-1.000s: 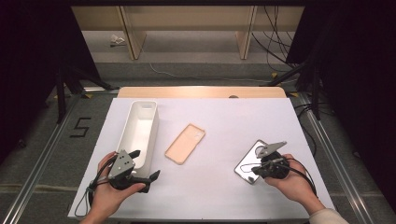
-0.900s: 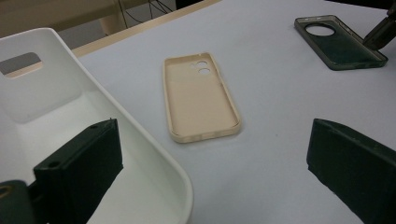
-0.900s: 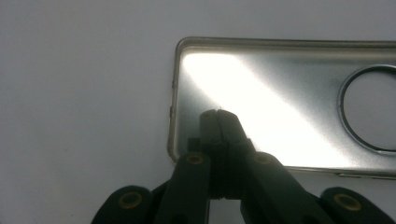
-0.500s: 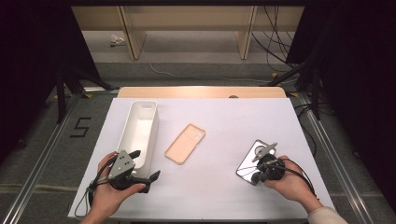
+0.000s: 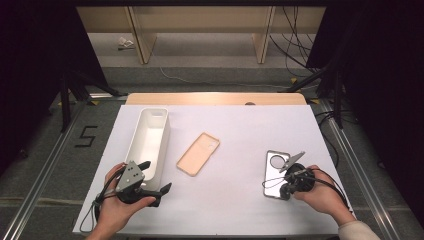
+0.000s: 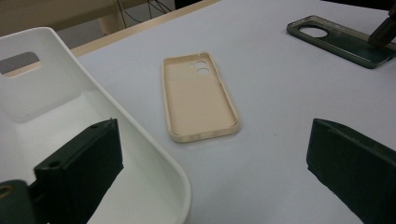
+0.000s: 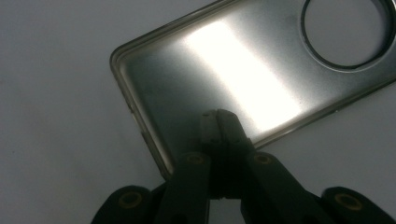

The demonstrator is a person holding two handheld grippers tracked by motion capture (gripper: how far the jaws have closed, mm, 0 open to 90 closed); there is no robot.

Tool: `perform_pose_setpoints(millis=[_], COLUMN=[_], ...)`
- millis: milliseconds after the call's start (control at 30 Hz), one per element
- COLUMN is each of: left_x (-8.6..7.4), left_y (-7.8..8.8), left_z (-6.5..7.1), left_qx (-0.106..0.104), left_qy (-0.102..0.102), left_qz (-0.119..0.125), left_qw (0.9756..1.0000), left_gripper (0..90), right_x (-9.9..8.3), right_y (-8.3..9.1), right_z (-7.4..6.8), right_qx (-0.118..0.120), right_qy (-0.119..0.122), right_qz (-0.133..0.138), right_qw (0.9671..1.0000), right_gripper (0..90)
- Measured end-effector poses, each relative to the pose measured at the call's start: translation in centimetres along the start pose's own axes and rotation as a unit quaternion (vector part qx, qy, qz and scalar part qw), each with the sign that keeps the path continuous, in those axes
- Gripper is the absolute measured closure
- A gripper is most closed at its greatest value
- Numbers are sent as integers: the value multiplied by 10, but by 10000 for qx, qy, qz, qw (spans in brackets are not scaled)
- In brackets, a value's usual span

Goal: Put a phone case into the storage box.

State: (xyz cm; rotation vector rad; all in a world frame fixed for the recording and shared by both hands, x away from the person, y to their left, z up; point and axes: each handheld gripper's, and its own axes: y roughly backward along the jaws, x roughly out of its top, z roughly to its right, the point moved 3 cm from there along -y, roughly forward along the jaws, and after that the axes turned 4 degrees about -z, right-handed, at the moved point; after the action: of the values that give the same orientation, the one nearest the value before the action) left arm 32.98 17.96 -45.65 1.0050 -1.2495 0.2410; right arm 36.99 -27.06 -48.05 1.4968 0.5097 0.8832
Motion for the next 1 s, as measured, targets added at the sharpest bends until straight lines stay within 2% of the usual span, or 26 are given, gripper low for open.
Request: perform_pose_setpoints(millis=[633,767,833,867,900,967,1000], left_x=[0,0,0,0,0,0,0], left_y=[0,0,-1,-1,-1,-1,-1], left_z=[0,0,0,0,0,0,0], left_qx=[5,3,-1,-1,-2,-1,-1], left_qy=[-9,-19,-21,-21,-21,-22,-22], left_qz=[-5,-6,-10,-10,-12,-11,-11], left_qw=[10000,10000,10000,10000,10000,10000,10000], left_gripper=[33,33,33,33,33,33,33], right_x=[-1,-1,1,1,3,5,5], right_y=[0,1,7,7,11,13,13], right_z=[4,4,3,3,0,-4,-4], right_qx=[-69,-69,-96,-96,-96,-96,-96], right_qy=[-29,-7,113,113,477,981,981], right_qz=[-38,-34,49,49,15,-59,-59], right_qw=[10000,10000,9999,9999,9988,9951,9951], right_gripper=[900,872,813,813,753,669,669])
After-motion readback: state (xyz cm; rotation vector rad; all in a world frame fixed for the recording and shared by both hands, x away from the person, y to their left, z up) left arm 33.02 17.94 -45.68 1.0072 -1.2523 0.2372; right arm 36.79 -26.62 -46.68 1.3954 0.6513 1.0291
